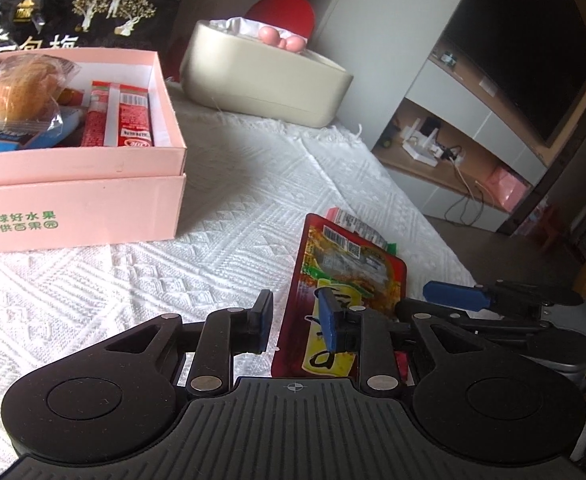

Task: Organize snacks
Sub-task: 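Grasp the red-yellow snack packet with the left tool while the right grasps the clear green-edged packet, then lift the red-yellow packet with the left tool and pass it toward the right tool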

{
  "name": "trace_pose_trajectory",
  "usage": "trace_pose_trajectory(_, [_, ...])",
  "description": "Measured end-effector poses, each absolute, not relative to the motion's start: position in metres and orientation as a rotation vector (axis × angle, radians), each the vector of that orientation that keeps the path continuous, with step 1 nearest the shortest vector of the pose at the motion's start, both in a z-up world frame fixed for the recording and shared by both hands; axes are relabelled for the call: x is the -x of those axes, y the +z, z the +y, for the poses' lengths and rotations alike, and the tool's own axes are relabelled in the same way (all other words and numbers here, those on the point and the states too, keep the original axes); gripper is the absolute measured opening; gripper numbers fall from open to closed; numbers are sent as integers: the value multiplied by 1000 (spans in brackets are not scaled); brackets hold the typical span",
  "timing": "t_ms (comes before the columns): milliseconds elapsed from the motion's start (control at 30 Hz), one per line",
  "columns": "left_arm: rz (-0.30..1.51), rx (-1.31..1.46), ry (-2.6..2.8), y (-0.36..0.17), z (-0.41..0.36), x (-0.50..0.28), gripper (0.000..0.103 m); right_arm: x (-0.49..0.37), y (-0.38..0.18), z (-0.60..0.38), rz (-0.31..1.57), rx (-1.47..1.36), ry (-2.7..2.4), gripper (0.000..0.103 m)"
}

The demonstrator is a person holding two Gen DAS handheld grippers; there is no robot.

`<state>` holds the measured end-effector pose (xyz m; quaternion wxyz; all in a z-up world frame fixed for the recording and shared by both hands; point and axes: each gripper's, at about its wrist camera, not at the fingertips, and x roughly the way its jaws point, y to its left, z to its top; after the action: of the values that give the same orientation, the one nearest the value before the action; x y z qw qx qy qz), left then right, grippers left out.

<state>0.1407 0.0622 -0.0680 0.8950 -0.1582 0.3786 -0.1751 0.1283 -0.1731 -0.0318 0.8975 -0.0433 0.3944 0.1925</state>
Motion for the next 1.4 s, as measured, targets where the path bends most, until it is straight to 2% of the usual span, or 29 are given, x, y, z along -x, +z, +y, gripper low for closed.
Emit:
trace_pose_trajectory(267, [752,348,-295,-58,87,-118,31,-142,-26,-146,896,-47,661,40])
trace_pose_trajectory(433, [739,294,-168,-48,106,-101,31,-143,-9,-137,799,25,715,40])
trace_pose_trajectory(500, [736,305,-150,-47,111,-97,31,-153,-4,-146,767,30,638,49])
trace_pose_trajectory(567, [737,311,-150,-47,110,-96,31,-167,-6,-154,770,11,531,72])
trace_pose_trajectory(600, [738,307,-158,-47,106,-96,31,-177,-10,-159,792,-16,484,73])
trace_pose_trajectory(767, [767,260,-227,-54,80,-97,31,-199,-42,-166,926,-142,430,73])
trace_pose_trajectory(967, [780,235,-228,-58,72,-94,31,-166,-38,-156,784,118,344,60])
trace_pose_trajectory(1067, [777,248,-212,-58,75,-95,31,-159,-35,-167,765,164,287,60])
trace_pose_trajectory(1200, [784,295,-182,-61,85,-99,31,-146,-22,-184,784,40,373,60])
trace_pose_trajectory(1400, [803,366,-187,-66,95,-104,31,-122,-21,-155,798,11,550,60])
